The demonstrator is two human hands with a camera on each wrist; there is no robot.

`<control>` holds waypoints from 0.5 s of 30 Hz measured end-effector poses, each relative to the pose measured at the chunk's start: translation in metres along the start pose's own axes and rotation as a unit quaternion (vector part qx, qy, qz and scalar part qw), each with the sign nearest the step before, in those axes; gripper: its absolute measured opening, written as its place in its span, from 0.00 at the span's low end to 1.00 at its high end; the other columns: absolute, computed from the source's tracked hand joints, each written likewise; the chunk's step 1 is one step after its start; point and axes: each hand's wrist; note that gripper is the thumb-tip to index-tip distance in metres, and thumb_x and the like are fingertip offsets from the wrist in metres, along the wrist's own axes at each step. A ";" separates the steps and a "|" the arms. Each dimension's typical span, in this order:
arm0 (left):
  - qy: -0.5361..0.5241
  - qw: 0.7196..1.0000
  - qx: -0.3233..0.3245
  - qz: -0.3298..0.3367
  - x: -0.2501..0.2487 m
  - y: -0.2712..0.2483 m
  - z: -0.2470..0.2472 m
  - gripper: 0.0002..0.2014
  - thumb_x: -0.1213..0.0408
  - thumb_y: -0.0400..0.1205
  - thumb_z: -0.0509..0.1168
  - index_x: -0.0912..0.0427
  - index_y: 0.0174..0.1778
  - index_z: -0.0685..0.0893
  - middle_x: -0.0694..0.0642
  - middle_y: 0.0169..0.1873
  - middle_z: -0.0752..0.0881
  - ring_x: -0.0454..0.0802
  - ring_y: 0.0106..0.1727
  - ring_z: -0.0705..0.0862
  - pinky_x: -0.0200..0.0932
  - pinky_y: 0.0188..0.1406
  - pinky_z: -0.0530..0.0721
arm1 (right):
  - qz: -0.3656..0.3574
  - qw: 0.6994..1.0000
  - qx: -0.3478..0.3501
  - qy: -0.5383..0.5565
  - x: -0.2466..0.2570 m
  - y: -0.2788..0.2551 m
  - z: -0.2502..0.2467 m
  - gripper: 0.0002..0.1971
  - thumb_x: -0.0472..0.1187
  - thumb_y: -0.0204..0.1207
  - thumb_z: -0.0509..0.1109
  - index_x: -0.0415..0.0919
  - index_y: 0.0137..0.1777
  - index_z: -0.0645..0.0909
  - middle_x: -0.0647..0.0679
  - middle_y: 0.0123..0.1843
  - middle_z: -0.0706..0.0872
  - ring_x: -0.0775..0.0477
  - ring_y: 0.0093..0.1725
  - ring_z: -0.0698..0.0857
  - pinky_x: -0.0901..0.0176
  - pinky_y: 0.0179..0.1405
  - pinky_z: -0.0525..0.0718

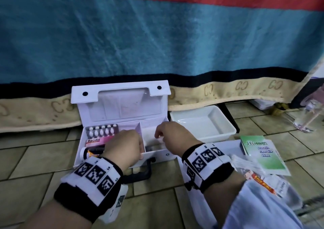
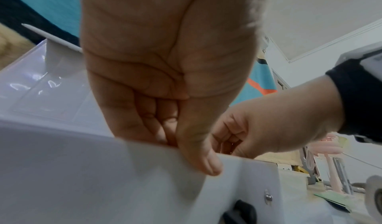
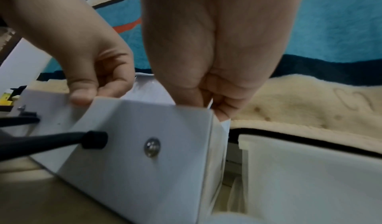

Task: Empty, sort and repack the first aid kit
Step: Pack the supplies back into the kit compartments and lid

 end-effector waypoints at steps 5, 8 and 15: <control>-0.002 1.000 -0.007 -0.001 0.001 0.001 0.001 0.14 0.62 0.70 0.76 0.46 0.24 0.79 0.46 0.35 0.85 0.47 0.44 0.84 0.40 0.45 0.81 | -0.013 1.000 0.008 0.001 -0.001 -0.011 0.008 0.30 0.25 0.72 0.62 0.49 0.73 0.74 0.46 0.70 0.77 0.42 0.71 0.72 0.55 0.68 0.74; 0.013 1.000 -0.019 0.008 0.001 0.000 0.005 0.14 0.62 0.70 0.76 0.46 0.25 0.78 0.48 0.37 0.86 0.47 0.42 0.83 0.38 0.40 0.78 | -0.005 0.997 -0.035 0.068 -0.012 -0.030 -0.002 0.31 0.25 0.72 0.61 0.52 0.72 0.74 0.49 0.70 0.77 0.46 0.70 0.72 0.56 0.69 0.73; 0.079 0.996 -0.027 0.016 -0.018 -0.009 -0.006 0.06 0.57 0.71 0.73 0.52 0.36 0.84 0.48 0.39 0.85 0.48 0.42 0.83 0.43 0.42 0.84 | 0.102 0.972 -0.166 0.134 -0.092 -0.123 -0.061 0.15 0.35 0.80 0.63 0.55 0.56 0.85 0.66 0.44 0.83 0.73 0.40 0.79 0.88 0.39 0.68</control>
Point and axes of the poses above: each hand's wrist, its own y-axis towards the middle knuckle, its own z-axis out of the palm, x = y × z
